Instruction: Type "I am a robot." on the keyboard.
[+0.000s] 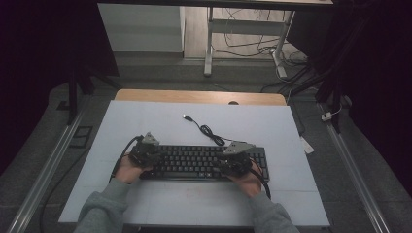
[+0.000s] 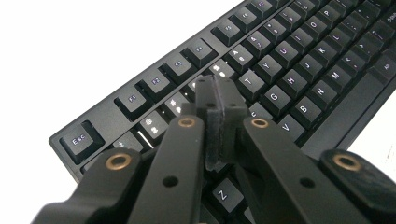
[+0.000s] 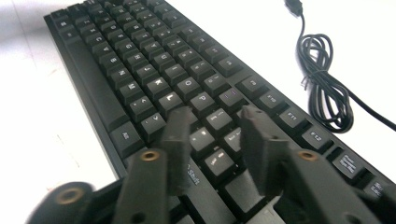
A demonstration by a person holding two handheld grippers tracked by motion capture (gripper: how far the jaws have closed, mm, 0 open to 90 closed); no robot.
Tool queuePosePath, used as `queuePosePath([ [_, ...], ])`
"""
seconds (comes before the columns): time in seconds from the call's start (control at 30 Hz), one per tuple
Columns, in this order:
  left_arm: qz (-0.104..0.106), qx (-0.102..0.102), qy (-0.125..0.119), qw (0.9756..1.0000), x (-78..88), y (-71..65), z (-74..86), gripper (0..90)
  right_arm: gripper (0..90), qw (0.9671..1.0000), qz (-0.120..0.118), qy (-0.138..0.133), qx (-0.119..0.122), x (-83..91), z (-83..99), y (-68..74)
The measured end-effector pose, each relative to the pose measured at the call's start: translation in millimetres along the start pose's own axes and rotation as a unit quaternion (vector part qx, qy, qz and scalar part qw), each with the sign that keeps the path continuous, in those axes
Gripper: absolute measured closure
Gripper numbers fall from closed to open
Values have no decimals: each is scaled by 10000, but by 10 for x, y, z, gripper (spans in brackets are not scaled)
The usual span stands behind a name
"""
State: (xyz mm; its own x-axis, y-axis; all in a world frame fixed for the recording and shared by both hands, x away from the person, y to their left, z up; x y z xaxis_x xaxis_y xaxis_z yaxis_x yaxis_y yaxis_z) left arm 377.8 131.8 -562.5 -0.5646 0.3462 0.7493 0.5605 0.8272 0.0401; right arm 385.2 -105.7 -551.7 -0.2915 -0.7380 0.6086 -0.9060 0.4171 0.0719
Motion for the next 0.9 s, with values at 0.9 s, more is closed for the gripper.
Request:
queuePosePath([
  [0.9,32,161,-16,9999,-1,8,-2,555,897,9990,-274,340,-23,-484,-222,54],
])
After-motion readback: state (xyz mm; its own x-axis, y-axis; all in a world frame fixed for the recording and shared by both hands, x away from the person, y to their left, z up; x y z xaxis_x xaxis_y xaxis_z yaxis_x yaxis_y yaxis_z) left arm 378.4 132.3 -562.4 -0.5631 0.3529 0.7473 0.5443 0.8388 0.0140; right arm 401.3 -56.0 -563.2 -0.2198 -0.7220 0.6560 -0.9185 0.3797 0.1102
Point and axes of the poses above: each handheld gripper's, and its own axes: x roughly backward along the jaws, z roughly out of its underside, y roughly to its left, the point moved 8 cm from there along -x, roughly forward along the jaws, and after that the axes turned 9 degrees about -z, right-handed, at the moved point
